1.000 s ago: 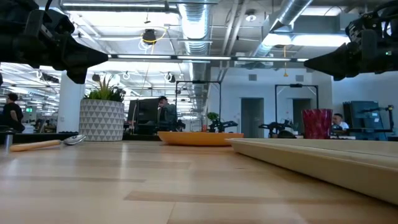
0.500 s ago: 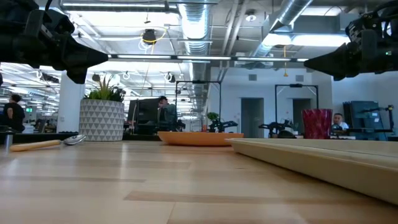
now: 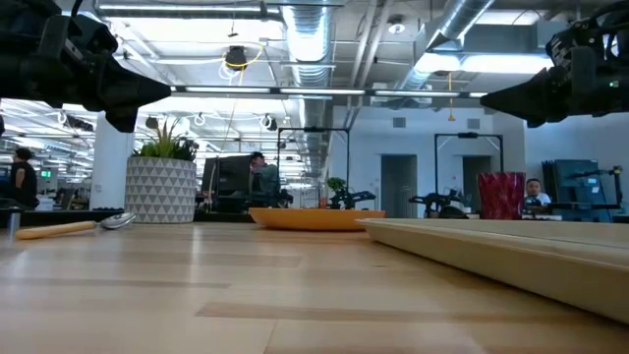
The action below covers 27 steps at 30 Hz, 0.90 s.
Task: Pick and place plate/cup/fork/spoon on tray
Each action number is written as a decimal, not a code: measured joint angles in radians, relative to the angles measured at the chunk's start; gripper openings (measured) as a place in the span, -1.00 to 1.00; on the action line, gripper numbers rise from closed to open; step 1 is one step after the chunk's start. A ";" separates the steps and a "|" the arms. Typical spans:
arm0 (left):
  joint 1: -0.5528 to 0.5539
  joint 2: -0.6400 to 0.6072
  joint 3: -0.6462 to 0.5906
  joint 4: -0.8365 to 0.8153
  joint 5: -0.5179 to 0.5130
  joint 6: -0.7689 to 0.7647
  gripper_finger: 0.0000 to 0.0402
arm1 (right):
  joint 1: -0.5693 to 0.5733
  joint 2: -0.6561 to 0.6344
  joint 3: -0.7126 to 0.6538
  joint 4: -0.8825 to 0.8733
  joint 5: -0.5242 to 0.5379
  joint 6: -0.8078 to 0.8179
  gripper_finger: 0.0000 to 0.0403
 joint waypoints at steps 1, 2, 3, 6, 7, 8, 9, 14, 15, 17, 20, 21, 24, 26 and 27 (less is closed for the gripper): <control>0.000 0.000 0.000 0.000 0.000 0.000 -1.00 | 0.000 0.000 0.000 0.000 0.000 0.000 -0.86; 0.000 0.000 0.000 0.000 0.000 0.000 -1.00 | 0.000 0.000 0.000 0.000 0.000 0.000 -0.86; 0.000 0.000 0.000 0.000 0.000 0.000 -1.00 | 0.000 0.000 0.000 0.000 0.000 0.000 -0.87; 0.000 0.000 0.000 0.000 0.000 0.000 -1.00 | 0.000 0.000 0.000 0.000 0.000 0.000 -0.86; 0.000 0.000 0.000 0.000 0.000 0.000 -1.00 | 0.000 0.000 0.000 0.000 0.000 0.000 -0.86; 0.000 0.000 0.000 0.000 0.000 0.000 -1.00 | 0.000 0.000 0.000 0.000 0.000 0.000 -0.86; 0.000 0.000 0.000 0.000 0.000 0.000 -1.00 | 0.000 0.000 0.000 0.000 0.000 0.000 -0.87; 0.000 0.000 0.000 0.000 0.000 0.000 -1.00 | 0.000 0.000 0.000 0.003 0.000 0.000 -0.86; 0.000 0.000 0.000 0.000 0.000 0.000 -1.00 | 0.000 0.000 0.000 0.015 0.000 0.000 -0.86; 0.000 0.000 0.000 0.000 0.000 0.000 -1.00 | 0.000 0.000 0.000 0.041 0.004 0.000 -0.86; 0.000 0.000 0.000 0.000 0.000 0.000 -1.00 | 0.000 0.000 0.000 0.096 0.004 0.036 -0.87; 0.000 0.000 0.000 0.000 0.000 0.000 -1.00 | 0.000 0.000 0.000 0.117 0.005 0.044 -0.87; 0.000 0.000 0.000 0.000 0.000 0.000 -1.00 | -0.015 -0.001 0.003 0.177 0.001 0.057 -0.88; 0.000 0.000 0.000 0.000 0.000 0.000 -1.00 | -0.020 0.002 0.015 0.120 -0.007 0.079 -0.91; 0.000 0.000 0.000 0.000 -0.001 0.000 -1.00 | -0.019 0.008 0.024 0.102 -0.011 0.085 -0.94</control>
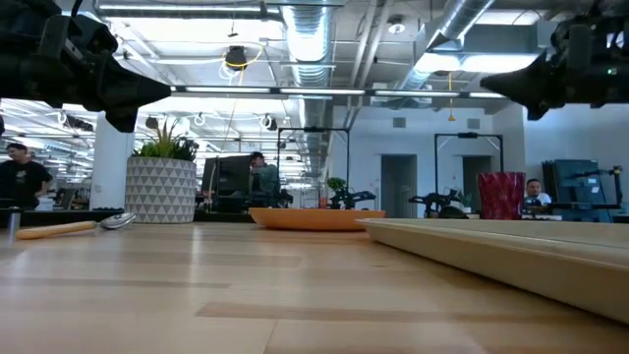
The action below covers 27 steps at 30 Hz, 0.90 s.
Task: Pick and place plate/cup/fork/spoon on tray
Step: Prepare the gray serving tray in the center of the table
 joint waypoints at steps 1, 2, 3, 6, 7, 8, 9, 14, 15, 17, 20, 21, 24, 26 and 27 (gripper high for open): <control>0.000 0.000 0.000 0.000 0.000 0.001 -1.00 | 0.002 0.011 0.011 -0.013 0.000 0.001 -0.96; 0.000 0.000 0.000 0.000 0.001 0.005 -1.00 | 0.004 0.031 0.020 -0.024 0.001 0.002 -0.97; 0.000 0.000 0.000 0.000 0.001 0.011 -1.00 | 0.007 0.057 0.027 -0.045 0.008 0.007 -0.97; 0.000 0.000 0.000 0.000 0.001 0.019 -1.00 | 0.015 0.165 0.065 -0.129 0.018 0.039 -0.98; 0.000 0.000 0.000 0.000 0.002 0.019 -1.00 | 0.015 0.204 0.088 -0.146 0.017 0.053 -0.98; 0.000 0.000 0.000 0.000 0.002 0.018 -1.00 | 0.015 0.245 0.112 -0.169 0.016 0.064 -0.98; 0.000 0.000 0.000 0.000 0.002 0.018 -1.00 | 0.015 0.291 0.137 -0.194 0.016 0.075 -0.98; 0.000 0.000 0.000 0.000 0.004 0.004 -1.00 | 0.012 0.527 0.262 -0.312 -0.027 0.091 -0.98; 0.000 0.000 0.000 0.000 0.007 -0.001 -1.00 | 0.007 0.574 0.287 -0.336 -0.047 0.091 -0.98; -0.001 0.000 0.000 0.000 0.008 -0.006 -1.00 | -0.007 0.670 0.338 -0.384 -0.086 0.085 -0.97; -0.001 0.000 0.000 0.000 0.008 -0.004 -1.00 | -0.034 0.812 0.410 -0.442 -0.169 0.056 -0.94; -0.001 0.000 0.000 0.000 0.008 -0.005 -1.00 | -0.044 0.855 0.435 -0.450 -0.203 0.043 -0.93; -0.001 0.000 0.000 0.000 0.007 -0.014 -1.00 | -0.078 0.980 0.493 -0.496 -0.305 0.001 -0.90; -0.001 0.000 0.000 0.000 0.006 -0.014 -1.00 | -0.099 1.061 0.532 -0.525 -0.352 -0.023 -0.89; -0.001 0.000 0.000 0.000 0.006 -0.014 -1.00 | -0.108 1.098 0.553 -0.536 -0.369 -0.035 -0.87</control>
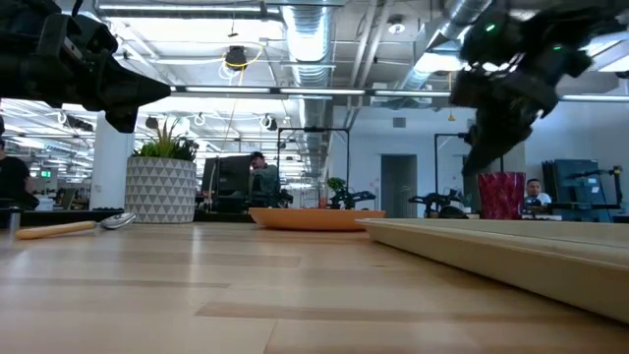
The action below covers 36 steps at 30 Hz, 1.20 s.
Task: Pick and place plate/cup/fork/spoon on tray
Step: Prepare the gray serving tray in the center of the table
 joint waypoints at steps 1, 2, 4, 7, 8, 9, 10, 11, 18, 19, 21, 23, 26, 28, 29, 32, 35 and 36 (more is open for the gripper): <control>0.000 0.000 0.000 0.000 0.000 0.000 -1.00 | -0.007 0.036 0.020 -0.009 -0.010 -0.015 -0.86; 0.000 0.000 0.000 0.000 0.000 0.000 -1.00 | -0.013 0.071 0.041 -0.022 -0.013 -0.028 -0.84; 0.000 0.000 0.000 0.000 -0.001 0.000 -1.00 | -0.017 0.138 0.086 -0.058 -0.015 -0.059 -0.77; 0.000 0.000 0.000 0.000 -0.001 0.000 -1.00 | -0.017 0.229 0.173 -0.133 -0.025 -0.100 -0.62; 0.000 0.000 0.000 0.000 -0.004 0.000 -1.00 | -0.017 0.258 0.202 -0.163 -0.027 -0.116 -0.56; 0.000 0.000 0.000 0.000 -0.004 0.000 -1.00 | -0.017 0.288 0.231 -0.188 -0.029 -0.135 -0.50; 0.000 0.000 0.000 0.000 -0.004 0.001 -1.00 | -0.017 0.319 0.259 -0.209 -0.030 -0.152 -0.44; 0.000 0.000 0.000 0.000 -0.004 0.002 -1.00 | -0.017 0.346 0.287 -0.232 -0.032 -0.169 -0.37; 0.000 0.000 0.000 0.000 -0.004 0.065 -1.00 | -0.036 0.529 0.457 -0.382 -0.019 -0.283 0.02; 0.000 0.000 0.000 0.000 -0.004 0.085 -1.00 | -0.043 0.551 0.469 -0.397 -0.018 -0.298 0.04; 0.000 0.000 0.000 0.000 -0.004 0.109 -1.00 | -0.055 0.591 0.488 -0.417 -0.016 -0.328 0.06; 0.000 0.000 0.000 0.000 -0.004 0.117 -1.00 | -0.069 0.628 0.499 -0.428 -0.011 -0.348 0.06; 0.000 0.000 0.000 0.000 -0.003 0.116 -1.00 | -0.088 0.678 0.515 -0.446 -0.008 -0.366 0.02; 0.000 0.000 0.000 0.000 -0.004 0.115 -1.00 | -0.098 0.700 0.519 -0.448 -0.013 -0.368 -0.01; 0.000 0.000 0.000 0.000 -0.003 0.115 -1.00 | -0.102 0.708 0.521 -0.451 -0.017 -0.373 -0.03; 0.000 0.000 0.000 0.000 -0.004 0.127 -1.00 | -0.108 0.735 0.522 -0.474 -0.017 -0.400 -0.10; 0.000 0.000 0.000 0.000 -0.004 0.142 -1.00 | -0.111 0.749 0.525 -0.485 -0.023 -0.423 -0.18; -0.001 0.000 0.000 0.000 -0.004 0.142 -1.00 | -0.112 0.750 0.524 -0.486 -0.028 -0.434 -0.22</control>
